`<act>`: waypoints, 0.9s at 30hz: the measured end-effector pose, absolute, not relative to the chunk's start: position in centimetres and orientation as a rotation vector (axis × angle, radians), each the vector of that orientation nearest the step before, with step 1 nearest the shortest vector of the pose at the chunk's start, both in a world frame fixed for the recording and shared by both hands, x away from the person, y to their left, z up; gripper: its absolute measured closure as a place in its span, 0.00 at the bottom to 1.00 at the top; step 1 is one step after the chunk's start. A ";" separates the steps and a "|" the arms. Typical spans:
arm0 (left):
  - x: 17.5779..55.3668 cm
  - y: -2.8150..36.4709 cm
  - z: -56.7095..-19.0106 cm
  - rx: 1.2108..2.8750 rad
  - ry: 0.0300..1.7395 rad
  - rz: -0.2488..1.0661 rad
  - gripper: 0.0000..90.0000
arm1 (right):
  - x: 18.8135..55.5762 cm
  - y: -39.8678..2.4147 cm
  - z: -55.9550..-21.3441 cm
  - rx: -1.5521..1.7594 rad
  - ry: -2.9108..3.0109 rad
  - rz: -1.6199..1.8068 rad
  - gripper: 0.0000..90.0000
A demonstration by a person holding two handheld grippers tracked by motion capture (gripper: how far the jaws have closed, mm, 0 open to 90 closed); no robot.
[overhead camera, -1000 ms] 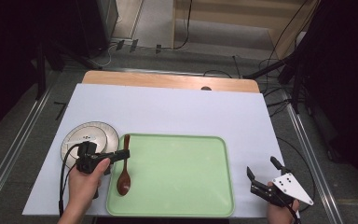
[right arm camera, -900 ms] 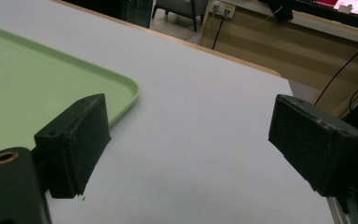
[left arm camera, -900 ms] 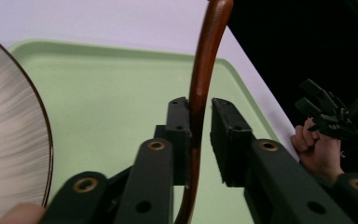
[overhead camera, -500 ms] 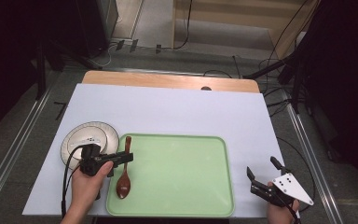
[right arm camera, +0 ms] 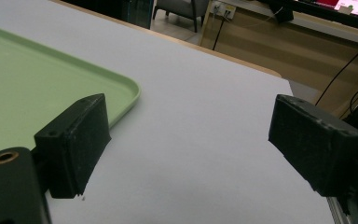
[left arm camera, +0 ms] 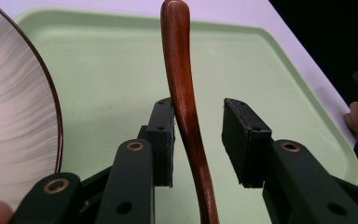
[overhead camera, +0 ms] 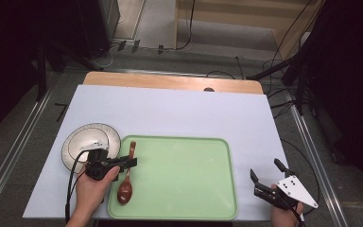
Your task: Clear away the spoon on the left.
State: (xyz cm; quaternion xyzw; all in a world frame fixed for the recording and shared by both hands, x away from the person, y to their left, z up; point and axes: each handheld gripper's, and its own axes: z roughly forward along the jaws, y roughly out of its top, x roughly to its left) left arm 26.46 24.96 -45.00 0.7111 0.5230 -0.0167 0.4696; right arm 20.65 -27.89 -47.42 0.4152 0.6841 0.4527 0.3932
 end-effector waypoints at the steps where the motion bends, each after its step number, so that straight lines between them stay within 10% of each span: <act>1: 26.5 25.0 -45.0 1.743 1.282 -0.041 0.71 | 20.7 -27.9 -47.4 1.054 1.736 1.149 0.15; 27: 26.1 23.6 -45.9 1.910 1.357 0.172 0.68 | 20.6 -27.9 -47.4 1.052 1.736 1.150 0.15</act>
